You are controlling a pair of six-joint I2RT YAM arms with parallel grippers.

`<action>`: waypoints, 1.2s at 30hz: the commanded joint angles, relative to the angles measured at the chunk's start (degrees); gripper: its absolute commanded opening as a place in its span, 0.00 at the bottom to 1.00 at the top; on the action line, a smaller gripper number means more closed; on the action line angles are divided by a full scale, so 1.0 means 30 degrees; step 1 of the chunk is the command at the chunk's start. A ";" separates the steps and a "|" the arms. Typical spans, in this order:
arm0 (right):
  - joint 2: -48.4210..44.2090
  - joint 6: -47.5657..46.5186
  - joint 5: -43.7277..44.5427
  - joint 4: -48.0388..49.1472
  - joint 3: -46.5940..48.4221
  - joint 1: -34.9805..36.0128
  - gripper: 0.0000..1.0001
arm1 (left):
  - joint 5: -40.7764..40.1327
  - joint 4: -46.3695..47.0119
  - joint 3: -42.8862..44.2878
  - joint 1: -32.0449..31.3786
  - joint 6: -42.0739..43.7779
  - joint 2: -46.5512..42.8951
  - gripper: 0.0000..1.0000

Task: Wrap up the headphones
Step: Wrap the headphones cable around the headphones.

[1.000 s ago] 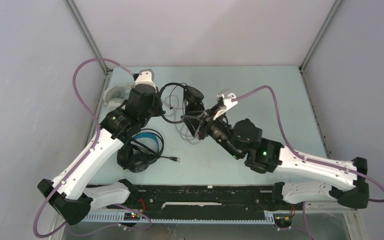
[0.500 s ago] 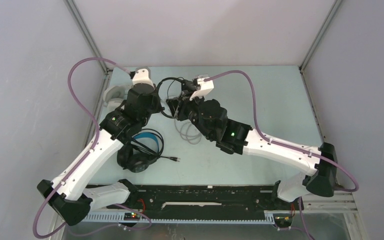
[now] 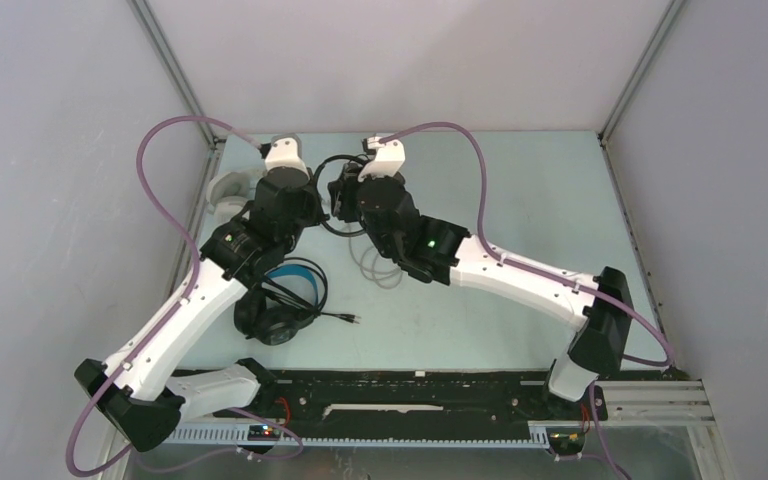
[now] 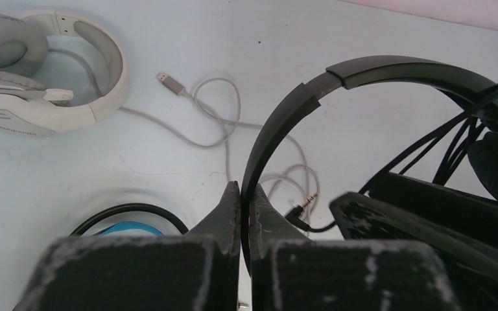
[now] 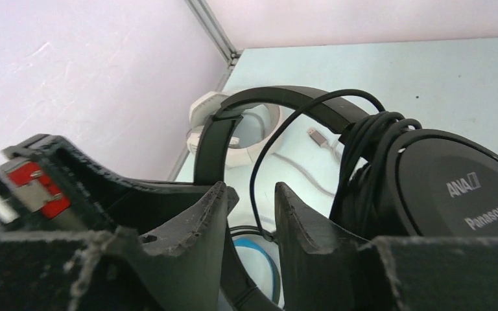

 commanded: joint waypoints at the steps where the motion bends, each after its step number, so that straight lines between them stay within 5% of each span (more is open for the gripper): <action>1: 0.0704 0.0295 0.0419 -0.0209 0.1169 -0.0366 0.35 | -0.0178 0.1480 -0.0329 0.0080 -0.0669 -0.0383 0.00; 9: 0.1042 0.0623 -0.0531 0.0371 0.0739 -0.0825 0.30 | -0.0337 0.1338 -0.0469 0.0073 -0.0667 -0.0355 0.00; 15: 0.0226 0.0260 -0.1892 0.1809 -0.0525 -0.0917 0.00 | -0.0451 0.1087 -0.0360 0.0088 -0.0645 -0.0146 0.00; 36: -0.3288 0.0671 -1.1886 0.0534 -0.3023 -0.1799 0.00 | 0.0060 0.0173 0.0128 0.1357 -0.0755 0.0705 0.00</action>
